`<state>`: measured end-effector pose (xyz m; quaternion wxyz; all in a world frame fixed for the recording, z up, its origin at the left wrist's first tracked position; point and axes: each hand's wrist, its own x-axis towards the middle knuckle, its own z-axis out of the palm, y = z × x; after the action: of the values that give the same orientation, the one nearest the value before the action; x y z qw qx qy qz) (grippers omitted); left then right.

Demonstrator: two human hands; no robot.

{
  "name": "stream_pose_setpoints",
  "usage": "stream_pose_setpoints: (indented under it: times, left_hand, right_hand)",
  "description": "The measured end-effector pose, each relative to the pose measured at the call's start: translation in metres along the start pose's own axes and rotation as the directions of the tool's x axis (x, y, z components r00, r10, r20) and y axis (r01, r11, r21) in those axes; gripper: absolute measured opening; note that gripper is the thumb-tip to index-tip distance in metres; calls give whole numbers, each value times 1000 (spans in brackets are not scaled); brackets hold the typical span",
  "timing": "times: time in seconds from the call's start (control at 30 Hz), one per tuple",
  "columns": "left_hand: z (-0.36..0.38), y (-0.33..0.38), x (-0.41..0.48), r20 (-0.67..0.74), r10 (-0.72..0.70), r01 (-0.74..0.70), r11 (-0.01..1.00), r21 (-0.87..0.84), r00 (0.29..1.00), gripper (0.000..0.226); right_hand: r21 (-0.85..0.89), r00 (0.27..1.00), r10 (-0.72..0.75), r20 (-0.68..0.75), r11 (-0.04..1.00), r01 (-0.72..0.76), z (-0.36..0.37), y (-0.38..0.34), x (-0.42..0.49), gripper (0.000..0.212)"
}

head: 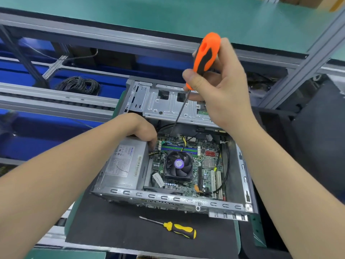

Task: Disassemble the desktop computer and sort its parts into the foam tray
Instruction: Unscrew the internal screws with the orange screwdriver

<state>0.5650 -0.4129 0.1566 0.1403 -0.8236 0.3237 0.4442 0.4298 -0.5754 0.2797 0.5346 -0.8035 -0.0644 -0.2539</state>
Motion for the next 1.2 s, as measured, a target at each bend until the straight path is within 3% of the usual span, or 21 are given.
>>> stream_pose_setpoints:
  times: [0.13,0.27,0.4,0.6,0.77,0.87,1.1,1.2]
  left_hand:
    - [2,-2,10,-50,-37,39,998,42,998,61]
    - [5,2,12,52,-40,35,996,79,998,66]
    - [4,-5,10,0,-30,30,1000,-8,1000,67]
    - [4,-3,2,-145,-16,5,997,-74,989,44]
    - [3,-4,-2,-27,143,-144,939,-314,989,32]
    - [2,-7,-3,-63,202,-211,940,-268,977,21]
    - [10,-2,13,-229,162,-214,951,-225,960,31]
    - [7,-1,12,-113,160,-181,961,-210,981,22]
  right_hand:
    - [3,1000,4,12,1000,-4,3,4,-2,35]
    - [20,1000,12,26,1000,-12,3,3,1,36]
    - [31,999,26,42,999,-28,1,-1,3,38]
    - [74,998,29,50,997,-32,3,-9,3,37]
    - [102,997,-8,77,995,0,12,-15,2,34]
    - [112,997,-50,66,993,43,11,-18,3,37]
    - [136,994,-83,71,988,73,10,-18,2,40]
    - [91,992,-44,121,995,33,18,-12,-3,37]
